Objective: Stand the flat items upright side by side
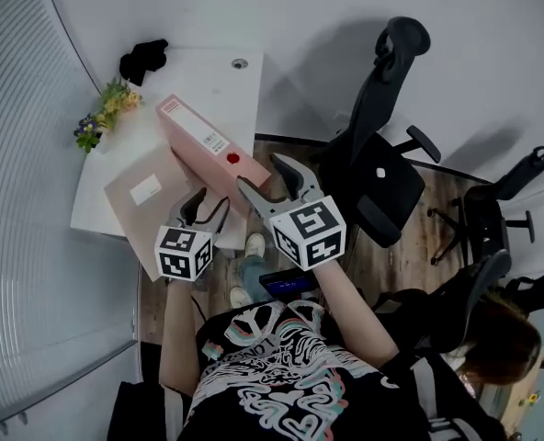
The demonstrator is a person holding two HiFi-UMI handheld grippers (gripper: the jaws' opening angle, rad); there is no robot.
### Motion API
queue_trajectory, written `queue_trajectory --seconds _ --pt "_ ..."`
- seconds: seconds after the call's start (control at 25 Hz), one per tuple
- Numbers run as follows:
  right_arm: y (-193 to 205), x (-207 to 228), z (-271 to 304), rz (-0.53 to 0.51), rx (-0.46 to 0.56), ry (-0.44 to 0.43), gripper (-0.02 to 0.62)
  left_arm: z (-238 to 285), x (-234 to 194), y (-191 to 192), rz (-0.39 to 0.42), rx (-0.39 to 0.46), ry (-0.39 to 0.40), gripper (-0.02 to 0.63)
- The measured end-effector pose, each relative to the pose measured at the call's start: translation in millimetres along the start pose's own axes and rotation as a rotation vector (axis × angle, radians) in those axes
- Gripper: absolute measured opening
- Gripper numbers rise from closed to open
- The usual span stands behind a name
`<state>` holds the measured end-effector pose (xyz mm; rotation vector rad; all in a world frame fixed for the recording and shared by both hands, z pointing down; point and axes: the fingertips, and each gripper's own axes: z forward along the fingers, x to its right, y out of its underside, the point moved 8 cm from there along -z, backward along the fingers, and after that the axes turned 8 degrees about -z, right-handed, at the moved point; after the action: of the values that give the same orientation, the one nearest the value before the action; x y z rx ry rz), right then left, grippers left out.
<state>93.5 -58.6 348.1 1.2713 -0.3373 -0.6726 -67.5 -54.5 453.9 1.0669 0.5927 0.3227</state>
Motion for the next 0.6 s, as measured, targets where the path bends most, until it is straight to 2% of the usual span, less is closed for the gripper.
queue_trajectory --seconds 0.16,0.32,0.48,0.6 --pt "-20.6 5.3 28.7 -0.022 -0.009 -0.094 0.287 0.8 -12.6 -8.4 -0.005 0.039 0.008 0.210" --pt "-29.0 13.3 66.6 -0.034 -0.080 -0.174 0.307 4.9 -24.7 -11.2 -0.026 0.056 0.019 0.209" --pt "-35.0 19.0 112.2 -0.079 -0.171 -0.250 0.316 14.9 -49.0 -11.5 -0.074 0.014 -0.050 0.166" --pt "-35.9 21.3 143.8 -0.111 -0.231 -0.287 0.324 21.9 -60.8 -9.6 -0.141 0.020 -0.038 0.172"
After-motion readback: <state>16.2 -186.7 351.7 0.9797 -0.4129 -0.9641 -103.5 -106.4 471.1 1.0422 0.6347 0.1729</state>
